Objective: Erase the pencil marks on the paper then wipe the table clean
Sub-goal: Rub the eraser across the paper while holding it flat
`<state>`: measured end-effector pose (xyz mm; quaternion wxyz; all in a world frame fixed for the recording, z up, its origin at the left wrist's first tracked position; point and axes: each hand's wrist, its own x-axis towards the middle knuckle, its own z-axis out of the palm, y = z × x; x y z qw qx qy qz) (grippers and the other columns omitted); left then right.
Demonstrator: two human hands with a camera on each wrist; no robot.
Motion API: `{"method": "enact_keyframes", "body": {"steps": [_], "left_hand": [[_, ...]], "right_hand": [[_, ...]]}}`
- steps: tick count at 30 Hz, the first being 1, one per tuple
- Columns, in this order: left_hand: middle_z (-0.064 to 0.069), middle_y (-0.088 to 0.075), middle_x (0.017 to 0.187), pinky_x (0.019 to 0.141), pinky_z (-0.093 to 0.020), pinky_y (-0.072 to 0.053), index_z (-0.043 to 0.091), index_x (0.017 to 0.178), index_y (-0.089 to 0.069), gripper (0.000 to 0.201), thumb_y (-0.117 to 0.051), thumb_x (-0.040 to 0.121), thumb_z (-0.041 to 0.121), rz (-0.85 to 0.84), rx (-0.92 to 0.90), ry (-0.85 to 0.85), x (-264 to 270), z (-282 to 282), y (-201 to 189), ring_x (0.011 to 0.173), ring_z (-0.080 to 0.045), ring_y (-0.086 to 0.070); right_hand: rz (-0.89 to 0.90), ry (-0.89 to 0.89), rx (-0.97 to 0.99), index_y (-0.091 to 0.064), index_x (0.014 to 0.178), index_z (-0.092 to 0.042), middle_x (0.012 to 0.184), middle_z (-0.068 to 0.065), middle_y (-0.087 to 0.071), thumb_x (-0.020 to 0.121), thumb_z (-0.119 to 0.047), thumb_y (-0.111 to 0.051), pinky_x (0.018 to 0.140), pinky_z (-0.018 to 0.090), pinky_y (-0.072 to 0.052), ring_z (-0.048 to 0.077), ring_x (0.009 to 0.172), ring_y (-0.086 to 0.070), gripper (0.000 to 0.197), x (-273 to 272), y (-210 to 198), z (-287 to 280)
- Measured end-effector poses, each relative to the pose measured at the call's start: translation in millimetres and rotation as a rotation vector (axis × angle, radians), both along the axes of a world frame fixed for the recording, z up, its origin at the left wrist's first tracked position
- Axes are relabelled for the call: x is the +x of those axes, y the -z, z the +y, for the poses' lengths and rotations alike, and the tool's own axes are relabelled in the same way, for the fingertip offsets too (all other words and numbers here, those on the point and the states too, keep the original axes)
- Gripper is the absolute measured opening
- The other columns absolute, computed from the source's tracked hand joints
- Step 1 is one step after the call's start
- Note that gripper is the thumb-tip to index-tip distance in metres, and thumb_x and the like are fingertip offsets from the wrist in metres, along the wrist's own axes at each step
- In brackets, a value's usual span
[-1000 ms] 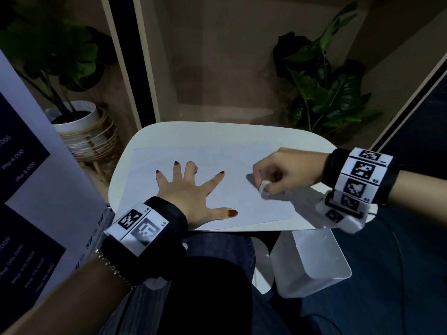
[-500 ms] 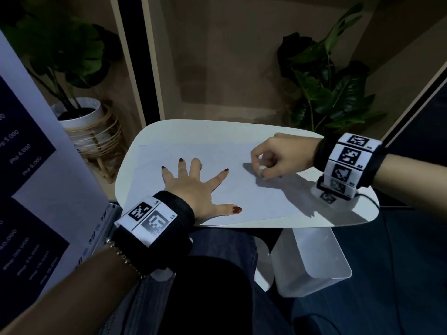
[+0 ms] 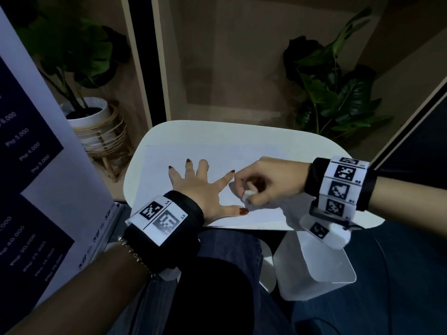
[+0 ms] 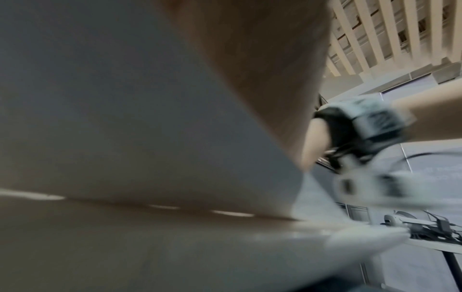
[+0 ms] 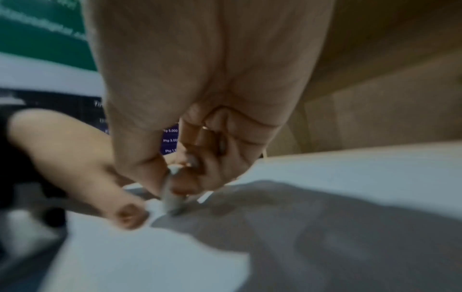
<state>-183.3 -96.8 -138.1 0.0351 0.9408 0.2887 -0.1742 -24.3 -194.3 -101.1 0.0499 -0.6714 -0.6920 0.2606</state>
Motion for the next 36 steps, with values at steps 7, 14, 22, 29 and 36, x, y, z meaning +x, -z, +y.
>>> {"method": "enact_keyframes", "body": {"steps": [7,14,22,29,36], "left_hand": [[-0.008,0.004,0.161,0.113,-0.067,-0.003,0.050,0.150,0.012,0.094,-0.022,0.073,0.092,0.015,0.003,0.014,0.0,-1.6,-4.8,0.148,-0.040,0.005],[-0.002,-0.018,0.157,0.114,-0.042,-0.027,0.031,0.157,-0.004,0.088,-0.048,0.090,0.066,-0.011,-0.169,0.053,-16.5,32.5,-37.6,0.137,-0.026,-0.036],[0.007,-0.016,0.163,0.112,-0.026,-0.021,0.027,0.158,-0.008,0.097,-0.067,0.085,0.052,0.009,-0.219,-0.033,-38.0,70.1,-51.2,0.147,-0.016,-0.020],[0.018,0.005,0.163,0.114,-0.025,-0.017,0.036,0.156,-0.002,0.111,-0.076,0.076,0.052,0.067,-0.323,-0.028,-43.0,72.0,-47.8,0.150,-0.010,-0.008],[0.011,0.020,0.161,0.121,-0.039,-0.008,0.033,0.155,0.010,0.110,-0.067,0.082,0.058,0.191,-0.190,0.060,-36.4,64.8,-43.4,0.151,-0.017,0.008]], "right_hand": [[-0.186,0.147,0.143,-0.063,0.084,-0.016,0.053,-0.007,-0.053,0.085,-0.017,-0.066,0.057,0.021,-0.036,0.010,0.052,-0.043,0.004,26.7,-5.5,0.4],[-0.132,0.153,0.099,-0.060,0.083,-0.024,0.053,-0.006,-0.055,0.088,-0.021,-0.066,0.057,0.014,-0.034,0.010,0.053,-0.043,0.009,36.5,1.8,-24.6],[-0.090,0.224,0.097,-0.065,0.090,-0.029,0.055,-0.011,-0.060,0.091,-0.020,-0.064,0.060,0.015,-0.039,0.006,0.054,-0.050,0.009,50.6,4.4,-33.1],[-0.216,0.279,0.144,-0.063,0.091,-0.026,0.054,-0.007,-0.061,0.093,-0.022,-0.063,0.059,0.015,-0.039,0.006,0.056,-0.053,0.005,61.0,8.3,-33.3],[-0.334,0.370,0.334,-0.062,0.093,-0.021,0.048,-0.009,-0.054,0.095,-0.021,-0.061,0.053,0.018,-0.035,0.007,0.054,-0.053,0.003,50.0,19.0,-36.6]]}}
